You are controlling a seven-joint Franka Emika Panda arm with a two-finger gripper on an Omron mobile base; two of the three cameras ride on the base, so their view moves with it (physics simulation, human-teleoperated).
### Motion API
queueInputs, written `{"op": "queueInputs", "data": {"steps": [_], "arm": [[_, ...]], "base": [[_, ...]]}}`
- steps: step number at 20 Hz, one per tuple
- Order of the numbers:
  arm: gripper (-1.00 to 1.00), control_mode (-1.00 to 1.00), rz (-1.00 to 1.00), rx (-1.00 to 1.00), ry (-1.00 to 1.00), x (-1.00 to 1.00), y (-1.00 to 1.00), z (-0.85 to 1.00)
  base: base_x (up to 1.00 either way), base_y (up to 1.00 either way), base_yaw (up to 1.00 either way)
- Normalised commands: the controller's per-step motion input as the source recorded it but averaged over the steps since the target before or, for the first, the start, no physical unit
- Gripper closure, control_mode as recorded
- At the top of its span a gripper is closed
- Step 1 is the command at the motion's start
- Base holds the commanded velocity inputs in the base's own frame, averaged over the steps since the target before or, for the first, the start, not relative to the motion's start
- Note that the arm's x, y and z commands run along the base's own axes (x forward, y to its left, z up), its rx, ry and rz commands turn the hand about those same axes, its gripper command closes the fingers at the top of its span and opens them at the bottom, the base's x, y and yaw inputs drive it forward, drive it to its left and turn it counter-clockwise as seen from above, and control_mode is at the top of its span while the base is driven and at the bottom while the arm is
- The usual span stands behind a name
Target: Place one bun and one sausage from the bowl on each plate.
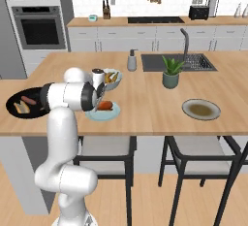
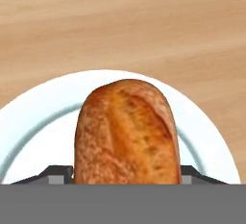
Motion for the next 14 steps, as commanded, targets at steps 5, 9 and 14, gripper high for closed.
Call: {"op": "queueInputs", "data": {"steps": [5, 9, 14], "arm": [[-1.00, -1.00, -0.04, 0.00, 0.00, 0.44, 0.00, -0.42], [-1.00, -1.00, -0.03, 0.00, 0.00, 0.01, -0.09, -0.15], [-1.00, -1.00, 0.00, 0.00, -0.03, -0.11, -0.23, 0.00]], "base": [[0.00, 0.00, 0.00], [0.00, 0.00, 0.00], [0.00, 0.00, 0.00]]}}
